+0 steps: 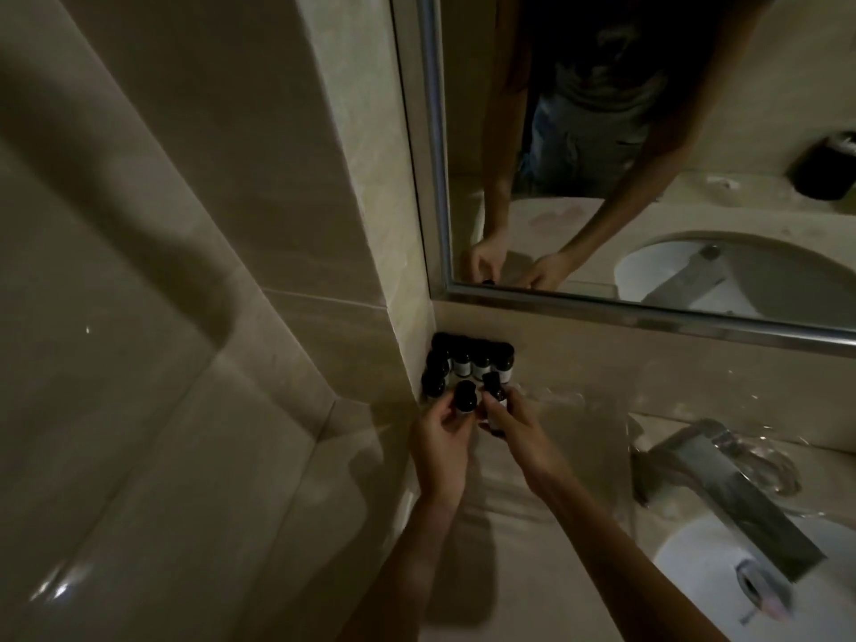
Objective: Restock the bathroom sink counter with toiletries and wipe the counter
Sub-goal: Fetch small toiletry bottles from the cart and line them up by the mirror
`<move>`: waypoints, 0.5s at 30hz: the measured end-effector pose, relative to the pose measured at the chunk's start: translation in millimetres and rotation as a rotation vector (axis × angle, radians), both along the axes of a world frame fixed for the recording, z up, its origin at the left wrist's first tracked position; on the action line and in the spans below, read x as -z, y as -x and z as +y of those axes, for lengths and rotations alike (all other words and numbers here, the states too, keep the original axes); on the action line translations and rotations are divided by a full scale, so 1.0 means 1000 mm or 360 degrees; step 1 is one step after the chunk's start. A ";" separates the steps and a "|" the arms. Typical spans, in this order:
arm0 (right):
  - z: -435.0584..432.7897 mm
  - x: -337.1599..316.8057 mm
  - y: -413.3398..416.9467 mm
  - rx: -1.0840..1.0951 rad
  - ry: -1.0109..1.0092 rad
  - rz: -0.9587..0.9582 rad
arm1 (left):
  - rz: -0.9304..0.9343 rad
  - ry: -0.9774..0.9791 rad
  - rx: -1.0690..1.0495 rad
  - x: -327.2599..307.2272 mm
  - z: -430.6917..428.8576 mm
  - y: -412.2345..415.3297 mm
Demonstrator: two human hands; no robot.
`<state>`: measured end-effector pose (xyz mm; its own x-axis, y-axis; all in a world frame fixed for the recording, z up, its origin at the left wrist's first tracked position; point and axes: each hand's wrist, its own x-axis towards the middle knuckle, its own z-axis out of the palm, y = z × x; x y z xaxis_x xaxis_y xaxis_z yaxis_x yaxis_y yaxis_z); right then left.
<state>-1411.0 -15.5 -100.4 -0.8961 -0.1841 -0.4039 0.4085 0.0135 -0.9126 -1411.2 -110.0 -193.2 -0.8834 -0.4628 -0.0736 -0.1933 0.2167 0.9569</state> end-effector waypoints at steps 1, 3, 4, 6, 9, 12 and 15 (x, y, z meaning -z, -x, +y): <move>-0.001 0.002 0.002 -0.0039 -0.0033 0.0020 | 0.0026 0.0023 -0.0006 0.004 -0.001 0.003; -0.003 0.002 0.004 -0.0063 -0.0076 0.0051 | 0.0069 0.0096 0.0001 0.007 -0.002 0.006; -0.002 0.005 0.006 -0.0072 -0.0091 0.0053 | 0.0078 0.0165 0.0002 0.008 -0.002 0.006; -0.002 0.008 0.007 -0.0107 -0.0145 0.0075 | 0.0105 0.0289 0.0001 0.012 -0.002 0.004; 0.001 0.014 0.007 -0.0104 -0.0189 0.0095 | 0.0093 0.0404 -0.0006 0.016 0.000 -0.001; 0.003 0.012 0.004 -0.0082 -0.0185 0.0105 | 0.0066 0.0556 -0.0021 0.018 -0.001 -0.003; 0.004 0.004 0.000 -0.0096 -0.0225 0.0152 | 0.0072 0.0583 0.0004 0.020 -0.003 -0.004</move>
<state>-1410.7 -11.0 -104.2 -0.9207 -0.1859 -0.3431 0.3146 0.1665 -0.9345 -1406.9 -113.0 -212.8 -0.8831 -0.4491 0.1359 -0.1515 0.5471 0.8233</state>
